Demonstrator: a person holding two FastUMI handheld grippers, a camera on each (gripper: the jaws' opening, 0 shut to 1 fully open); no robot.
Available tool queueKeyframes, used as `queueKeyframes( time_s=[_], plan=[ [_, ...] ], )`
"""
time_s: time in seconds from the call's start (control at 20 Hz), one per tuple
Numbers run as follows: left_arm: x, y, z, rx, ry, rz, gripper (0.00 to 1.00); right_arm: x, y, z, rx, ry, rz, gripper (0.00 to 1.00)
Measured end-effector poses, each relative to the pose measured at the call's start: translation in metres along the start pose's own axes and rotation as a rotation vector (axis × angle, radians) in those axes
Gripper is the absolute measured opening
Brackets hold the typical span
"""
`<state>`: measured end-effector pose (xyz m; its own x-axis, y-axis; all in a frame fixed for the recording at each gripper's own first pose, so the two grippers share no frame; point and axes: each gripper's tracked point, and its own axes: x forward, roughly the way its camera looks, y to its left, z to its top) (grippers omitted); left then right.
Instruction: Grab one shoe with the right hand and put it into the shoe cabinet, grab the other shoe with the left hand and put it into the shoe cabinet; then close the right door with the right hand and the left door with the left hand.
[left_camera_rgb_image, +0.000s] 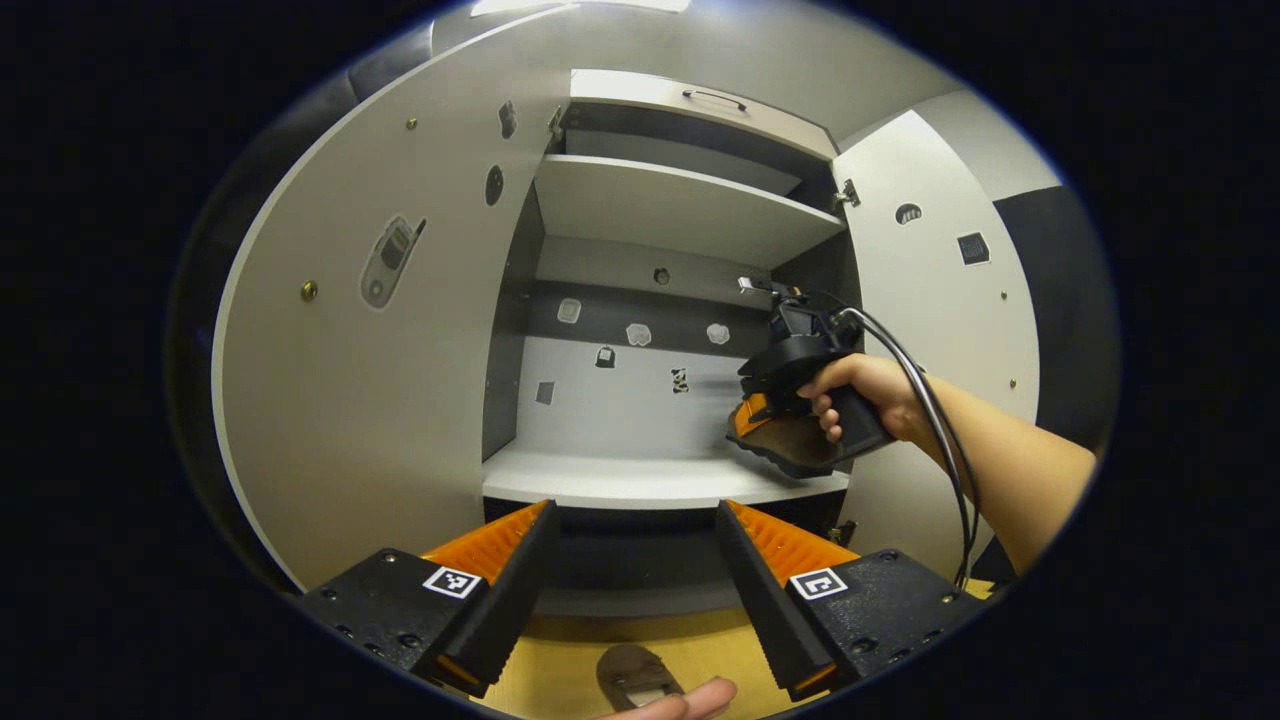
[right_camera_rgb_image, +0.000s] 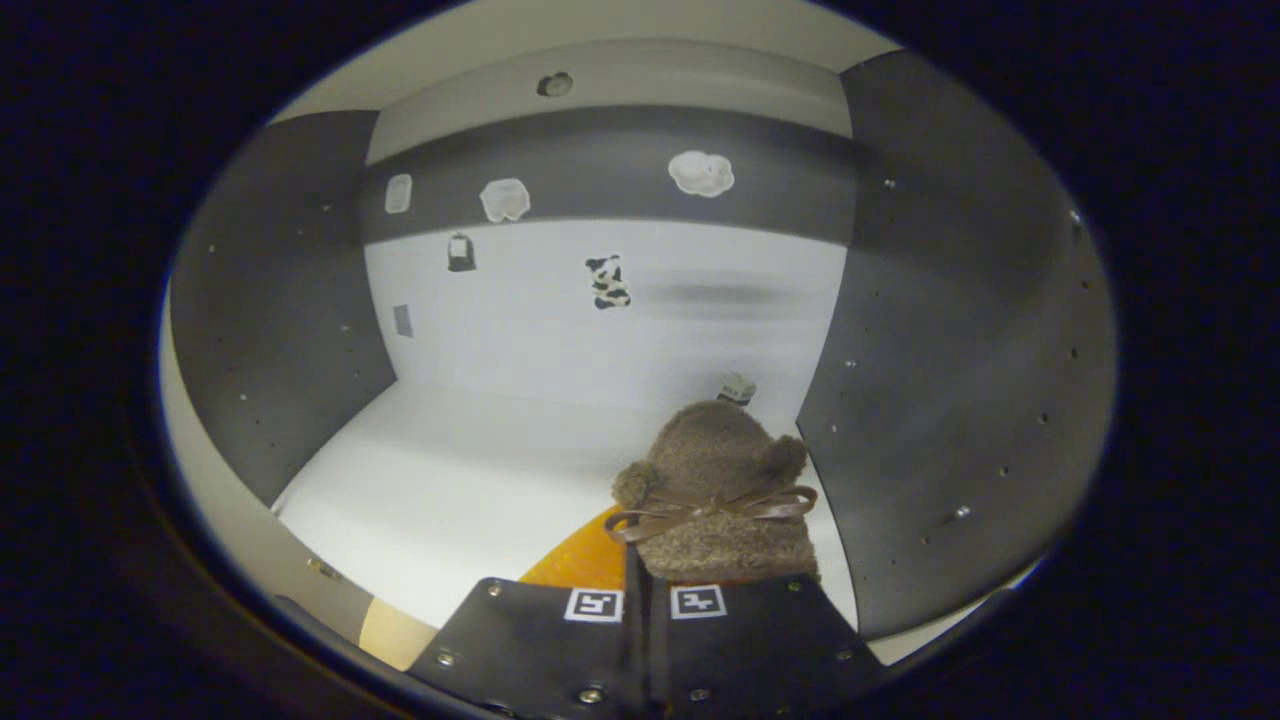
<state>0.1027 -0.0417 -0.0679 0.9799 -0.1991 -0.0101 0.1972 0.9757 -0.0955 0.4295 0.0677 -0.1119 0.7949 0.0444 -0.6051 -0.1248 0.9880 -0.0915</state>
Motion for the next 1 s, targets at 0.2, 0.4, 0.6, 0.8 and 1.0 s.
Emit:
queueKeyframes(
  time_s=[0.2, 0.4, 0.6, 0.8, 1.0],
  plan=[
    [-0.003, 0.007, -0.017, 0.005, 0.027, 0.012, 0.96, 0.025, 0.010, 0.008, -0.013, 0.024, 0.024, 0.03],
    [-0.004, 0.015, -0.026, -0.005, 0.042, 0.038, 0.96, 0.040, 0.012, 0.017, -0.020, 0.019, 0.018, 0.03],
    [-0.002, 0.016, -0.028, -0.009, 0.045, 0.046, 0.96, 0.045, 0.010, -0.003, -0.018, 0.086, 0.006, 0.03],
    [-0.004, 0.012, -0.034, -0.017, 0.060, 0.034, 0.96, 0.031, 0.018, 0.000, 0.007, 0.079, 0.024, 0.39],
    [-0.005, 0.017, -0.041, -0.013, 0.081, 0.049, 0.96, 0.004, 0.013, -0.005, -0.120, 0.063, -0.038, 0.67]
  ],
)
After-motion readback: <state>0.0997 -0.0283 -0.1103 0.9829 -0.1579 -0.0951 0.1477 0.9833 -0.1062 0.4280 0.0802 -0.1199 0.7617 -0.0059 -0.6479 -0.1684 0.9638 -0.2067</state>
